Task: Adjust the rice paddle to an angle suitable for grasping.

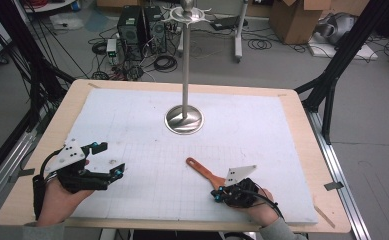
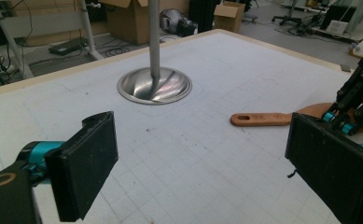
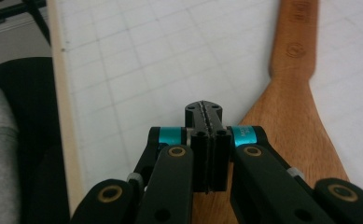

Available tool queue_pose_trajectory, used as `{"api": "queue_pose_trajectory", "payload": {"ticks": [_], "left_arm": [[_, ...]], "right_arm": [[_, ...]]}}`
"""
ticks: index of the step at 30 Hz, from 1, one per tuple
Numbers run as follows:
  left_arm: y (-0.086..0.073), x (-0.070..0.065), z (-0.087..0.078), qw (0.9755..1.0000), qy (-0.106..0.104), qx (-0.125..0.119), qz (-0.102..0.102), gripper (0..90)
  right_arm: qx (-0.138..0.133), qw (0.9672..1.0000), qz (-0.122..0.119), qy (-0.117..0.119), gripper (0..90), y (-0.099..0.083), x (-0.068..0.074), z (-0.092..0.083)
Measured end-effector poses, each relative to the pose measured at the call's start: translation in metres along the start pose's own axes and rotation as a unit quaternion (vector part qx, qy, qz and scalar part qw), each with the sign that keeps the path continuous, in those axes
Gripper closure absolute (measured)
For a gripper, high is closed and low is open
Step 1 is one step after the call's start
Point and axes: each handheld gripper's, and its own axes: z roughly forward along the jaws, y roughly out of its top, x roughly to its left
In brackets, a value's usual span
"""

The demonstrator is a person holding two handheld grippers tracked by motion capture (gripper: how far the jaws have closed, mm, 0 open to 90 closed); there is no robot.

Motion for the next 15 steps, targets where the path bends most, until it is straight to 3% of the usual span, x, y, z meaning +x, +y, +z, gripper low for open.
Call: {"api": "queue_pose_trajectory", "payload": {"ticks": [6,9,12,15], "left_arm": [[0.001,-0.002,0.0,1.0,0.0,-0.001,0.001,9.6],[0.001,0.0,-0.001,1.0,0.002,-0.002,0.0,9.6],[0.0,0.0,-0.001,1.0,0.004,-0.001,-0.001,9.6],[0.0,-0.001,-0.001,1.0,0.003,0.0,0.002,9.6]], "right_arm": [[-0.003,0.9999,0.007,-0.013,90.0,-0.004,-0.012,-0.005],[-0.005,0.9999,-0.006,-0.013,90.0,-0.003,-0.011,-0.006],[-0.032,0.9994,0.0,-0.013,89.4,0.004,-0.011,-0.013],[-0.052,0.9982,0.005,-0.029,83.6,0.016,-0.015,-0.019]]}}
